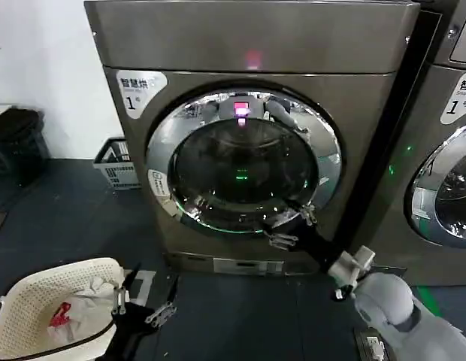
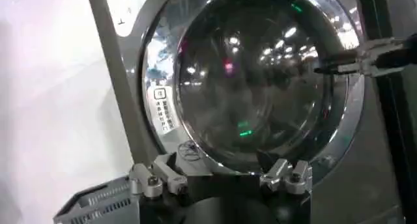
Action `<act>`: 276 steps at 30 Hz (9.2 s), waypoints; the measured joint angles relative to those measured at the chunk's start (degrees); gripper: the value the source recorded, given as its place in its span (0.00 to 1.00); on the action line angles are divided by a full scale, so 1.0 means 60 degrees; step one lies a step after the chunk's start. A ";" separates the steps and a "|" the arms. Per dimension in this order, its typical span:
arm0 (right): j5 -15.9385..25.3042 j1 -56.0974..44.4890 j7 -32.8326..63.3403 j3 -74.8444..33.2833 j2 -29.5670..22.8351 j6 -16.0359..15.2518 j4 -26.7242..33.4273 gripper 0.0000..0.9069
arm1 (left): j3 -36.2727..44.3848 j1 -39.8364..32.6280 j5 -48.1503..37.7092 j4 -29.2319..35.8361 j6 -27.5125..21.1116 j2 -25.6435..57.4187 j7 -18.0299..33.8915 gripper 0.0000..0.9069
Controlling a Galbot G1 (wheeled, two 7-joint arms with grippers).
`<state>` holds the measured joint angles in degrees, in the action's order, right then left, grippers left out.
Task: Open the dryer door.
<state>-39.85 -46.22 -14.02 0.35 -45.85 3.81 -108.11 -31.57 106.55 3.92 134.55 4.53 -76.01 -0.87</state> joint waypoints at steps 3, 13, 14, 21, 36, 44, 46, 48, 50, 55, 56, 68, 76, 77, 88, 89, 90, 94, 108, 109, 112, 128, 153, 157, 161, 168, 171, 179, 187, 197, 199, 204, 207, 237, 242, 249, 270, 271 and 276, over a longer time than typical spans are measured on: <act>-0.0153 0.0451 -0.0035 0.0382 -0.0135 -0.0076 0.0273 1.00 | -0.0027 0.0014 0.0000 0.0035 0.0001 0.0005 -0.0008 1.00; -0.0135 0.1888 -0.0139 0.1646 -0.0670 -0.0113 0.1181 1.00 | -0.0059 0.0038 -0.0001 0.0086 0.0011 -0.0029 -0.0057 1.00; -0.0131 0.2005 -0.0140 0.1750 -0.0721 -0.0113 0.1258 1.00 | -0.0059 0.0047 0.0001 0.0088 0.0015 -0.0041 -0.0060 1.00; -0.0124 0.2745 -0.0127 0.2458 -0.1145 -0.0113 0.1912 1.00 | -0.0031 0.0071 0.0049 0.0110 0.0036 -0.0111 -0.0085 1.00; -0.0173 0.4110 -0.0130 0.3891 -0.2257 -0.0115 0.3118 1.00 | -0.0017 0.0143 0.0122 0.0161 0.0081 -0.0192 -0.0098 1.00; -0.0171 0.4660 -0.0145 0.4371 -0.2869 -0.0089 0.3830 1.00 | -0.0013 0.0125 0.0120 0.0161 0.0092 -0.0230 -0.0097 1.00; -0.0169 0.4791 -0.0148 0.4459 -0.3024 -0.0081 0.4010 1.00 | -0.0014 0.0124 0.0118 0.0161 0.0097 -0.0230 -0.0098 1.00; -0.0162 0.4899 -0.0152 0.4544 -0.3175 -0.0070 0.4180 1.00 | -0.0028 0.0122 0.0112 0.0161 0.0106 -0.0233 -0.0097 1.00; -0.0126 0.4972 -0.0169 0.4605 -0.3322 -0.0051 0.4347 1.00 | -0.0039 0.0123 0.0101 0.0158 0.0114 -0.0235 -0.0096 1.00; -0.0085 0.5147 -0.0233 0.4697 -0.3622 -0.0016 0.4765 1.00 | -0.0053 0.0097 0.0082 0.0138 0.0130 -0.0253 -0.0093 1.00; -0.0081 0.5190 -0.0247 0.4715 -0.3665 -0.0015 0.4842 1.00 | -0.0053 0.0087 0.0075 0.0138 0.0132 -0.0259 -0.0094 1.00; -0.0067 0.5643 -0.0375 0.4977 -0.4232 0.0025 0.5681 1.00 | -0.0055 0.0045 0.0051 0.0099 0.0147 -0.0288 -0.0092 1.00; 0.0003 0.5823 -0.0298 0.5014 -0.4671 -0.0067 0.5958 1.00 | -0.0055 0.0038 0.0040 0.0078 0.0153 -0.0296 -0.0091 1.00; 0.0024 0.5853 -0.0274 0.5024 -0.4736 -0.0076 0.5990 1.00 | -0.0054 0.0034 0.0036 0.0078 0.0154 -0.0294 -0.0091 1.00; 0.0094 0.6118 -0.0258 0.5153 -0.5182 -0.0081 0.6375 1.00 | -0.0041 -0.0032 -0.0022 0.0074 0.0150 -0.0253 -0.0093 1.00; 0.0094 0.6137 -0.0258 0.5164 -0.5216 -0.0079 0.6413 1.00 | -0.0041 -0.0040 -0.0023 0.0076 0.0148 -0.0248 -0.0095 1.00; 0.0094 0.6161 -0.0262 0.5178 -0.5239 -0.0078 0.6444 1.00 | -0.0040 -0.0043 -0.0026 0.0076 0.0146 -0.0244 -0.0097 1.00; 0.0059 0.6260 -0.0397 0.5240 -0.5257 -0.0096 0.6501 1.00 | -0.0038 -0.0052 -0.0030 0.0079 0.0141 -0.0241 -0.0104 1.00; -0.0262 0.6193 -0.1344 0.5447 -0.4547 -0.0191 0.5824 1.00 | -0.0210 -0.0153 -0.0180 0.0035 0.0099 -0.0192 -0.0129 1.00; -0.0358 0.6180 -0.1424 0.5470 -0.4466 -0.0191 0.5717 1.00 | -0.0242 -0.0179 -0.0222 0.0022 0.0084 -0.0189 -0.0141 1.00; -0.0416 0.6154 -0.1711 0.5537 -0.4265 -0.0192 0.5400 1.00 | -0.0400 -0.0268 -0.0377 -0.0009 0.0031 -0.0141 -0.0173 1.00; -0.0731 0.6043 -0.2856 0.5706 -0.3467 -0.0251 0.4270 1.00 | -0.1081 -0.0466 -0.1242 -0.0045 -0.0099 -0.0056 -0.0312 1.00; -0.0827 0.5503 -0.4424 0.5597 -0.1396 -0.0127 0.1792 1.00 | -0.4344 -0.2343 -0.3463 -0.1480 -0.0055 0.1216 -0.2074 1.00; -0.0832 0.5387 -0.4815 0.5542 -0.1034 -0.0008 0.1396 1.00 | -0.4334 -0.2608 -0.3467 -0.1788 0.0073 0.1598 -0.2319 1.00; -0.0871 0.5272 -0.5083 0.5499 -0.0635 0.0131 0.0959 1.00 | -0.3978 -0.2899 -0.3379 -0.2065 0.0089 0.2072 -0.2412 1.00; -0.0966 0.4667 -0.5545 0.4915 0.0169 0.0398 0.0138 1.00 | -0.2775 -0.3792 -0.3448 -0.2508 -0.0021 0.3116 -0.2655 1.00; -0.1019 0.4282 -0.6020 0.4533 0.0636 0.0594 -0.0182 1.00 | -0.2130 -0.4310 -0.3453 -0.2728 -0.0038 0.3645 -0.2742 1.00; -0.1231 0.2722 -0.7020 0.2684 0.1829 0.0848 -0.0851 1.00 | -0.0472 -0.5685 -0.3491 -0.3006 0.0048 0.4642 -0.3367 1.00; -0.1542 -0.1027 -0.5919 -0.1427 0.2837 0.1562 -0.1390 1.00 | 0.0847 -0.6729 -0.3944 -0.3135 0.0146 0.5132 -0.3766 1.00; -0.1841 -0.7876 -0.6140 -0.8700 0.1923 0.2268 -0.2417 1.00 | 0.3138 -0.8354 -0.3872 -0.3502 0.0292 0.4770 -0.3931 1.00; -0.1839 -0.9158 -0.6190 -1.0011 0.1399 0.2552 -0.2656 1.00 | 0.3620 -0.8713 -0.3863 -0.3650 0.0349 0.4604 -0.3912 1.00; -0.1598 -1.1614 -0.5827 -1.2659 -0.0251 0.3419 -0.3182 1.00 | 0.4749 -0.9642 -0.3839 -0.3987 0.0462 0.4246 -0.3831 1.00; -0.1082 -1.2263 -0.5216 -1.3580 -0.1430 0.4016 -0.3259 1.00 | 0.5365 -1.0163 -0.3784 -0.4188 0.0504 0.4017 -0.3774 1.00; 0.5991 -0.9766 0.6378 -2.0167 -0.7101 -0.1745 0.0255 1.00 | 0.8967 -1.2880 -0.2912 -0.6189 0.0307 0.1115 -0.3392 1.00; 0.6157 -0.9773 0.5970 -2.1410 -0.6886 -0.2012 0.1255 1.00 | 0.9329 -1.3136 -0.2777 -0.6464 0.0256 0.0764 -0.3212 1.00; 0.6466 -0.9879 0.6625 -2.1707 -0.6963 -0.2706 0.1746 1.00 | 0.9596 -1.3556 -0.2627 -0.7199 0.0161 -0.0002 -0.3103 1.00; 0.6552 -0.9846 0.6242 -2.1659 -0.6971 -0.2302 0.1723 1.00 | 0.9604 -1.4011 -0.2184 -0.8771 0.0108 -0.1383 -0.3287 1.00; 0.6553 -0.9858 0.6234 -2.1658 -0.6971 -0.2296 0.1723 1.00 | 0.9608 -1.3962 -0.2177 -0.8675 0.0100 -0.1325 -0.3324 1.00; 0.6667 -0.9914 0.6230 -2.1636 -0.6933 -0.2190 0.1825 1.00 | 0.9619 -1.3758 -0.2158 -0.8201 0.0049 -0.1095 -0.3357 1.00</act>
<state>0.15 -105.70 23.36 -129.47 -87.45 -9.33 -97.16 26.15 24.00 -9.03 85.34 4.83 -82.58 -21.02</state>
